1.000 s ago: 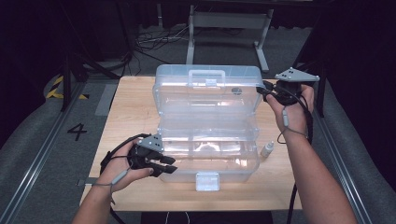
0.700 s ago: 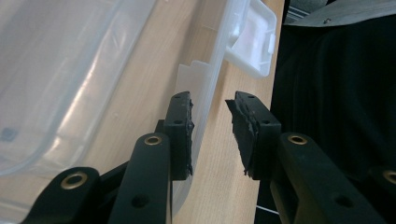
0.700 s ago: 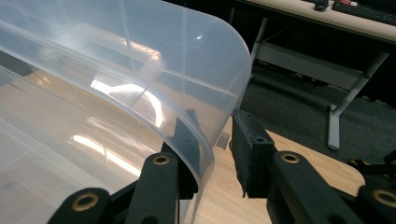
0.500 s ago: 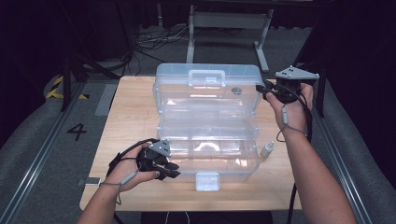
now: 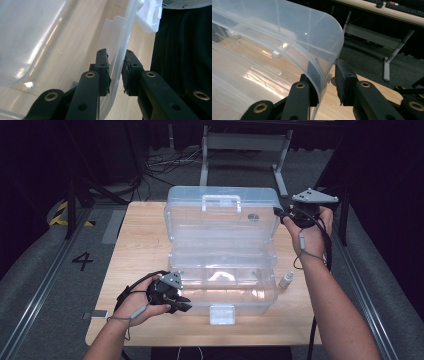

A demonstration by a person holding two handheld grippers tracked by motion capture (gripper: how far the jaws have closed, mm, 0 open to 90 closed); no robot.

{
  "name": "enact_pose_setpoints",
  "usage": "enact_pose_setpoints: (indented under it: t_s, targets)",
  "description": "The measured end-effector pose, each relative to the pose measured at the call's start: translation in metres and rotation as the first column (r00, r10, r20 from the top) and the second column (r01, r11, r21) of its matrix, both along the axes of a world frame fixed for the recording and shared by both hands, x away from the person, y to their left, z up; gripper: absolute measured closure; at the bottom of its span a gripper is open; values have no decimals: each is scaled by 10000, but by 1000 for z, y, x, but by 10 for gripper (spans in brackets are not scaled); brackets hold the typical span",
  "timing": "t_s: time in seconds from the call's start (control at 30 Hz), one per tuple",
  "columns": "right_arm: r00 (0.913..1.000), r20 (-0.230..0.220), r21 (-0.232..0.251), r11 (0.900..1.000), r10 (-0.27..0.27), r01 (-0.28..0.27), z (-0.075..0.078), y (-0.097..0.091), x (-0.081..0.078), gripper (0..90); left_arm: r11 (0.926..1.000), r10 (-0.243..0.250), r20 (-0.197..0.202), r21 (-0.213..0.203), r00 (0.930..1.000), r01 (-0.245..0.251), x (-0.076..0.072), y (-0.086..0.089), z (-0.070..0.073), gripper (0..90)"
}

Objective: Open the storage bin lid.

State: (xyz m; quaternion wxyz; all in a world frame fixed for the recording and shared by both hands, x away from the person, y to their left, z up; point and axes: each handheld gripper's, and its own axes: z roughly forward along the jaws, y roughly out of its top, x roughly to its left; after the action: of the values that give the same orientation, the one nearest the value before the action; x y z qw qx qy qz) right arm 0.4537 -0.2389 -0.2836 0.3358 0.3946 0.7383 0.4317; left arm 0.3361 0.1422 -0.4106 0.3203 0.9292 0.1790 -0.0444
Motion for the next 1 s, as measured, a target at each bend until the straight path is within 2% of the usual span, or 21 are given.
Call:
enact_pose_setpoints:
  t_s: [0.53,1.0]
  targets:
    - [9995,-215,-151,9997,-214,211,1,3,20,772,9999,3,-236,-103,9997,-6,3,1,-4,766]
    - [9991,-113,154,9991,-397,398,-5,3,35,794,9999,-15,-279,-157,9996,11,3,2,-5,764]
